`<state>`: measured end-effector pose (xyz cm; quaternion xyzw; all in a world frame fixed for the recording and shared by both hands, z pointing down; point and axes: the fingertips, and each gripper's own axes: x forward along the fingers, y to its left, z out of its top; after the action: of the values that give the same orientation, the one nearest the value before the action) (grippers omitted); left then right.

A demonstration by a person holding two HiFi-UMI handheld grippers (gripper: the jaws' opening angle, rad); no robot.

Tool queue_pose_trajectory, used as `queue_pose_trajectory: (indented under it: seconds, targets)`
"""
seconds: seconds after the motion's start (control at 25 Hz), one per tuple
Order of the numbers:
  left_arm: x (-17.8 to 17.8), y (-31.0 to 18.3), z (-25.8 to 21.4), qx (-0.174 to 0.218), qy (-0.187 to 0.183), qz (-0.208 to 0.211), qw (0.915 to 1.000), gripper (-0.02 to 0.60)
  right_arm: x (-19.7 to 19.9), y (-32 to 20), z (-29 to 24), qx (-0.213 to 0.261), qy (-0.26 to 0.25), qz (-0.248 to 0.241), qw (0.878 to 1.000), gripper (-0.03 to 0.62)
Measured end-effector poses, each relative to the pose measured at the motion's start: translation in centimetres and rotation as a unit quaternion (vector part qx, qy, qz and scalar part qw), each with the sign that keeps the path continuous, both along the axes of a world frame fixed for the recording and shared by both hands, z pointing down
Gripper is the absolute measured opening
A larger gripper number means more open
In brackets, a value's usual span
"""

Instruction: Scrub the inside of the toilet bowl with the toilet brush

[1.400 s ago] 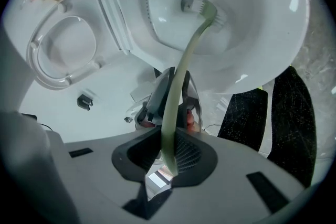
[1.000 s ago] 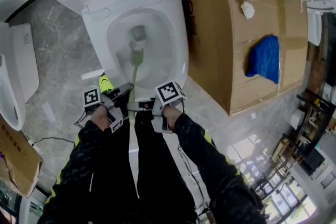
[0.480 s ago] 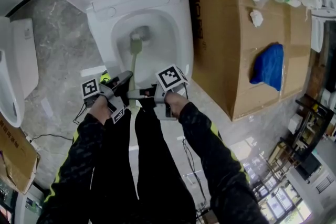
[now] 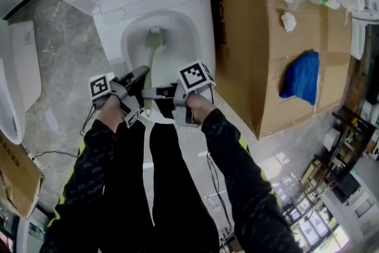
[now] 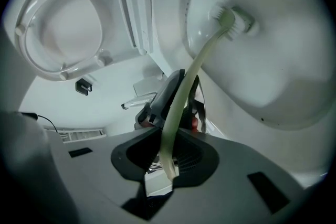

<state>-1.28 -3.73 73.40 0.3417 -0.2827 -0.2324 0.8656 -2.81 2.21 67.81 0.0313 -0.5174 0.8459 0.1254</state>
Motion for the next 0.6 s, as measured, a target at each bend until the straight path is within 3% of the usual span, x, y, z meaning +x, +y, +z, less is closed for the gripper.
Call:
queue_pose_trajectory:
  seconds: [0.24,0.6]
  targets:
    - [2.7,-1.6,0.6,-0.006,0.005,0.012,0.9999,0.064,2.4,-2.2,0.2,0.003,0.017,0.069,0.997,0.075]
    - [4.9,-1.0,0.5,-0.011,0.028,0.003,0.9996,0.064,4.7,-1.8,0.0,0.002,0.019,0.101,0.995,0.075]
